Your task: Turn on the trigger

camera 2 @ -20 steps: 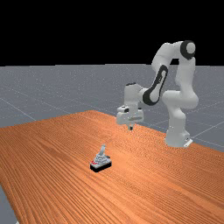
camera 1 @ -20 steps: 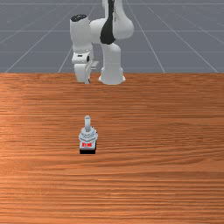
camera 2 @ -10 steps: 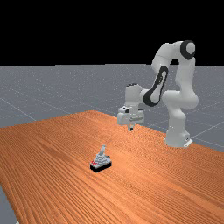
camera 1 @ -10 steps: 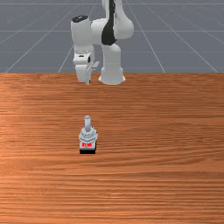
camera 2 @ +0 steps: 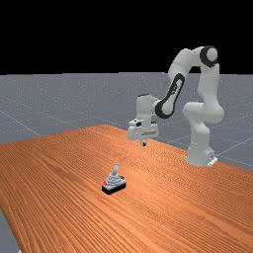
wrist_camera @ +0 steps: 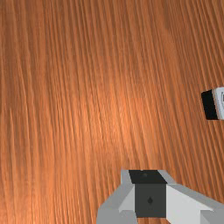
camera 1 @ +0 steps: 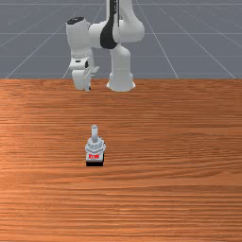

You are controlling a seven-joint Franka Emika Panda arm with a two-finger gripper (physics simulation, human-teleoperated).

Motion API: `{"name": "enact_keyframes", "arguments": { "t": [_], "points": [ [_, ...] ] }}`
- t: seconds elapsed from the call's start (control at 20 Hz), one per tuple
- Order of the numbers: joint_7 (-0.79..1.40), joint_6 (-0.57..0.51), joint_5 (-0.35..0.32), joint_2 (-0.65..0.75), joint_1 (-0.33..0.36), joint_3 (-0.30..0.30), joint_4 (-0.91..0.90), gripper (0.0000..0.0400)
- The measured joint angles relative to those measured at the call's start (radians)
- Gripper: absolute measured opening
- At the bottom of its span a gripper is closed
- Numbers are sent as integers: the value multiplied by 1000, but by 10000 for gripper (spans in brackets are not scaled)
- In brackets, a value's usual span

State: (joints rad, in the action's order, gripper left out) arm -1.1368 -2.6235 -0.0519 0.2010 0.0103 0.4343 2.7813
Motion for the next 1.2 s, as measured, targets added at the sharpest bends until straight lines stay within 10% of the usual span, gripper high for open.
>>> {"name": "enact_keyframes", "arguments": {
  "t": [0.5,0.55,0.6,0.65,0.7,0.75,0.85,1.2],
  "points": [
    [163,-45,143,-23,39,-72,-8,0],
    [1,-19,44,-17,-16,-35,-11,0],
    [280,-49,223,-5,57,-136,13,0],
    [336,-49,253,3,60,-168,22,0],
    [349,-52,240,10,47,-182,32,0],
    [144,-40,85,17,-37,-116,33,0],
    [293,-54,151,9,-7,-167,33,0],
    [187,-63,-21,-148,-77,-149,-136,0]
  ]
}}
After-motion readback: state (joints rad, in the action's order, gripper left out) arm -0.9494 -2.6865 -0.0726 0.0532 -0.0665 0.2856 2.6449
